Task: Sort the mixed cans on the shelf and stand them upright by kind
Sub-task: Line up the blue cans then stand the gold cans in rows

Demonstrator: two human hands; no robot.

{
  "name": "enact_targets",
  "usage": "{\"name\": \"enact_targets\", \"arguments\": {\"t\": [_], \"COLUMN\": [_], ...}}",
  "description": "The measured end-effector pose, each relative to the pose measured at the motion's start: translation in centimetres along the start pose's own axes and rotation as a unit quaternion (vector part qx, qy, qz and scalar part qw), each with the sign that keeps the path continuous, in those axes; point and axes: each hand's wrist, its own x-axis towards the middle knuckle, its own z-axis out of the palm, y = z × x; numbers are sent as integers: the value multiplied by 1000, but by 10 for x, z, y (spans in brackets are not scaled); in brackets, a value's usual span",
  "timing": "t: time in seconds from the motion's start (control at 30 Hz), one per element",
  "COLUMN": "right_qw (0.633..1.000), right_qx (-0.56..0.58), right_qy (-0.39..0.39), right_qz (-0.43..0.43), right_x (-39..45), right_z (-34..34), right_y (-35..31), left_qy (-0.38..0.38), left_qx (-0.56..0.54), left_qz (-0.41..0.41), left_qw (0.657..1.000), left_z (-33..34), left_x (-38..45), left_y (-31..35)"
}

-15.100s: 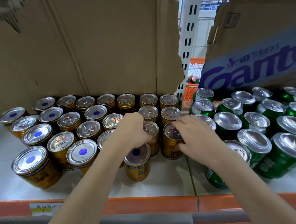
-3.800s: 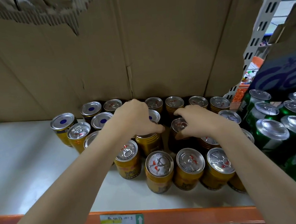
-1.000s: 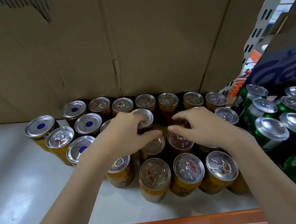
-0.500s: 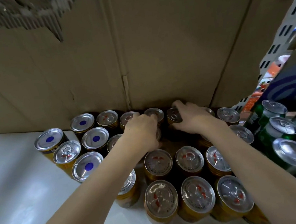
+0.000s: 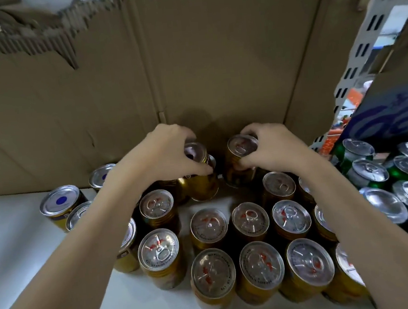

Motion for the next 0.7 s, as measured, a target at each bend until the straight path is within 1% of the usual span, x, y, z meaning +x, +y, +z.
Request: {"name": "enact_targets", "arguments": {"t": [0.1, 0.37, 0.47, 0.63, 0.67, 0.7], "right_qw": [1000, 999, 999, 998, 997, 997], "right_qx": [5, 12, 9, -12, -21, -33], "right_qy": [-14, -39, -51, -65, -68, -71], "right_qz": [-10, -14, -12, -1, 0, 1], "right_x": [-7, -19, -22, -20, -19, -18], "right_z": [-14, -14, -7, 15, 21, 27], "right_y": [-5, -5, -3, -1, -1, 0], "left_qy": [11, -31, -24, -2, 16, 45], "left_qx": [-17, -10, -17, -78, -98, -141], "left_qz": [36, 80, 58, -1, -23, -63], "left_qw": [999, 996, 998, 997, 995, 987], "left_z": [-9, 3, 7, 15, 17, 20], "left_x": [-2, -6, -11, -31, -37, -42], "left_y": [3, 4, -1, -16, -17, -17]}}
